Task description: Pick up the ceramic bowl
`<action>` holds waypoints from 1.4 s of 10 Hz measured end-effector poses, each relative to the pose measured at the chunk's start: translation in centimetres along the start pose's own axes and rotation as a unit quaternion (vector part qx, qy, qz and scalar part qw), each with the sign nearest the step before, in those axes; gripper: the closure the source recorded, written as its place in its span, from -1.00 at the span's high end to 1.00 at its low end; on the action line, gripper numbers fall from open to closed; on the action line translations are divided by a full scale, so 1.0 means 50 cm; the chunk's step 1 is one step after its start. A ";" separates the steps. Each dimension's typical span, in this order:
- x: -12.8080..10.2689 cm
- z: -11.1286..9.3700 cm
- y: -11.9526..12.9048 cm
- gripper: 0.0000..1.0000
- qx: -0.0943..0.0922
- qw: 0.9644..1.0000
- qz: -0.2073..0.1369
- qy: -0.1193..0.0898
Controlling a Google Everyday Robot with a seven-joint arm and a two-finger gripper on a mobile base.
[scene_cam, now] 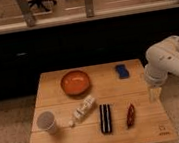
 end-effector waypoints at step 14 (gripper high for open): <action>-0.261 -0.015 -0.116 0.60 0.055 0.988 -0.143 0.022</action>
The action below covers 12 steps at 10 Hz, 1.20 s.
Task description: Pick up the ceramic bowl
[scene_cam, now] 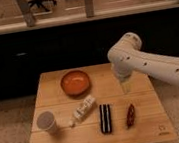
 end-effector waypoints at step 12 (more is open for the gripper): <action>-0.141 0.034 -0.095 0.60 0.035 0.993 -0.115 -0.014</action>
